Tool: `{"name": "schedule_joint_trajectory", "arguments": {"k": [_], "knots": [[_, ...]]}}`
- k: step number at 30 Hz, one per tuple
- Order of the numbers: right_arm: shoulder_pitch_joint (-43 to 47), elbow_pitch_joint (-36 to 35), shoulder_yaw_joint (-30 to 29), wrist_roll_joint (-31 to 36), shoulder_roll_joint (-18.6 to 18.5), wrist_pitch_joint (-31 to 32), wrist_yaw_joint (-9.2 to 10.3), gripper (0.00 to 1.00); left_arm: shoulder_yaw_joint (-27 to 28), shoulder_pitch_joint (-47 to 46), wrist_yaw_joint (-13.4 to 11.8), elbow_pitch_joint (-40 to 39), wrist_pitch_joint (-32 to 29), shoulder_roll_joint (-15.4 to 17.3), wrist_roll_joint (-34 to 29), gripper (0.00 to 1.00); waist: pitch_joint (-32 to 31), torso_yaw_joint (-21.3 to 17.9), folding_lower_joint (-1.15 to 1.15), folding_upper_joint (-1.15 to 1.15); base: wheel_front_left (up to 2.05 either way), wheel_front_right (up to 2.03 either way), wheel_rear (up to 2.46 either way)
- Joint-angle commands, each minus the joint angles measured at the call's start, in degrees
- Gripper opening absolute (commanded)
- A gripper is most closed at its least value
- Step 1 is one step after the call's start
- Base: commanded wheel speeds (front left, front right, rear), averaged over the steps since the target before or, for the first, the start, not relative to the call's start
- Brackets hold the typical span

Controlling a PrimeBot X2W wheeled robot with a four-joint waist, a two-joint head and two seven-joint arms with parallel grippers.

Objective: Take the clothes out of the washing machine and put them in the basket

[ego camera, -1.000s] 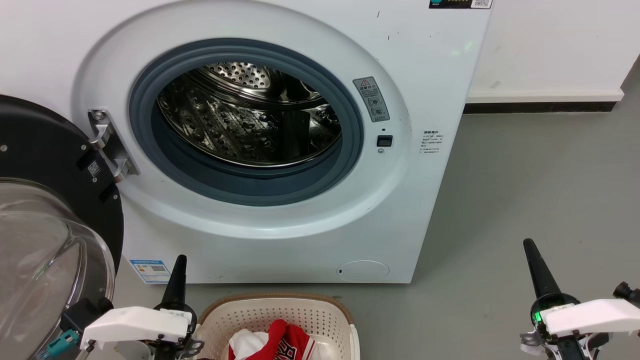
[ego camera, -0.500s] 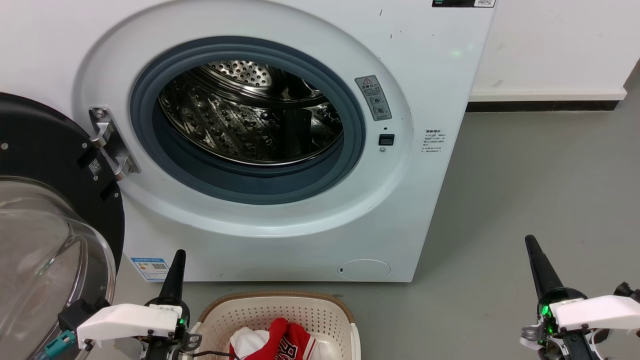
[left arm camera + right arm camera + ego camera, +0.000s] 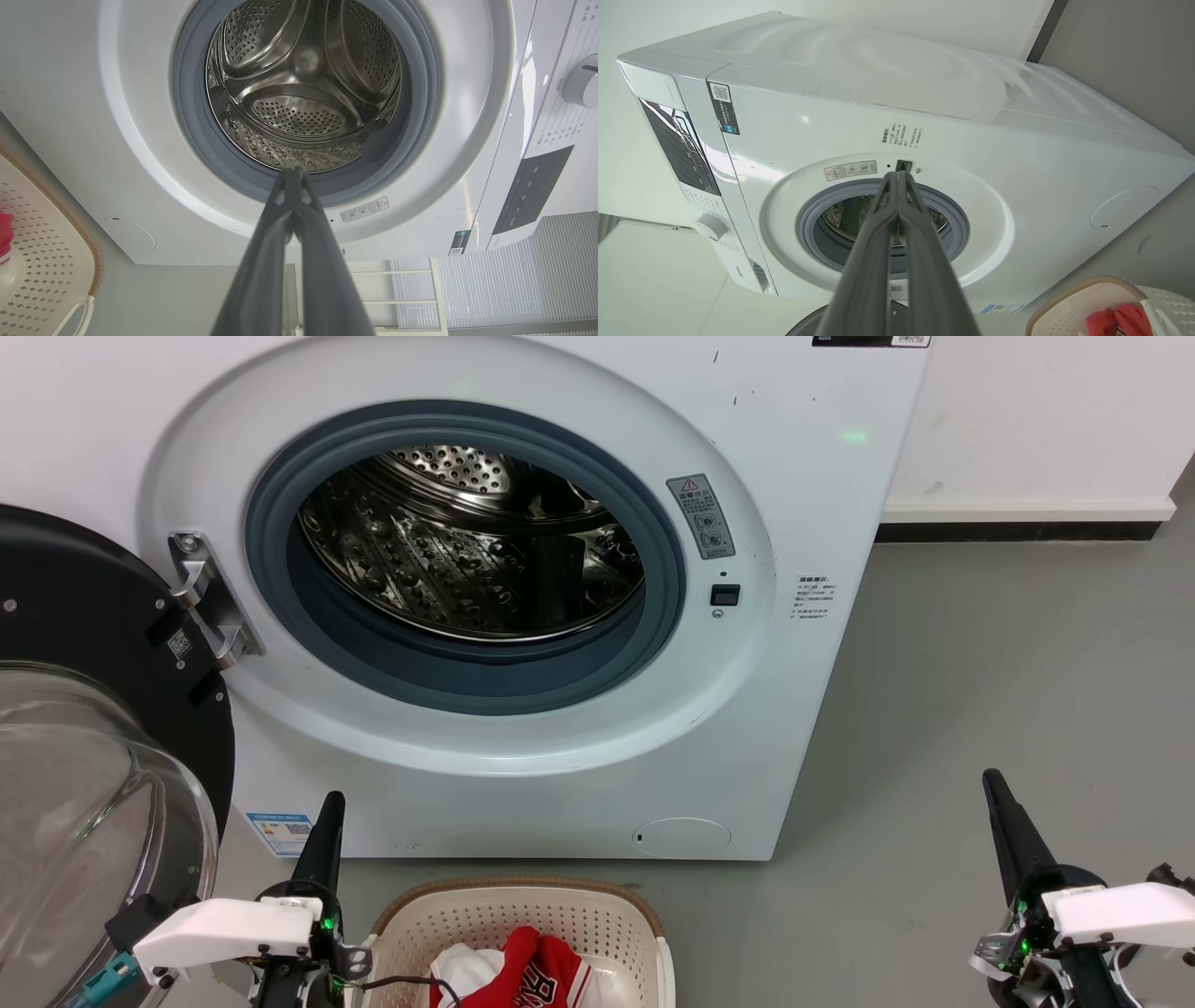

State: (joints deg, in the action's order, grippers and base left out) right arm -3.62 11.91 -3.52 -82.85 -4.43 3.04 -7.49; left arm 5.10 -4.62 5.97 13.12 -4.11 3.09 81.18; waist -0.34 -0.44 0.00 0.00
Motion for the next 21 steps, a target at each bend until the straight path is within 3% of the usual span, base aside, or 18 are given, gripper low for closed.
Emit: {"name": "schedule_joint_trajectory", "arguments": {"k": [1, 21], "knots": [[-1.49, 0.19, -0.23, -1.34, -0.11, 0.21, -0.01, 0.0, 0.32, -0.89, 0.33, 0.03, -0.35, 0.0, 1.33, 0.0, 0.03, 0.03, 0.0, 0.0, 0.0, 0.0, 0.0], [-2.66, 1.88, -1.0, -9.85, 0.17, 1.79, 0.0, 0.0, 1.45, -1.68, 1.53, 0.89, -2.31, -0.23, 9.82, 0.0, 0.43, 0.37, 0.0, 0.0, 0.0, 0.0, 0.0]]}}
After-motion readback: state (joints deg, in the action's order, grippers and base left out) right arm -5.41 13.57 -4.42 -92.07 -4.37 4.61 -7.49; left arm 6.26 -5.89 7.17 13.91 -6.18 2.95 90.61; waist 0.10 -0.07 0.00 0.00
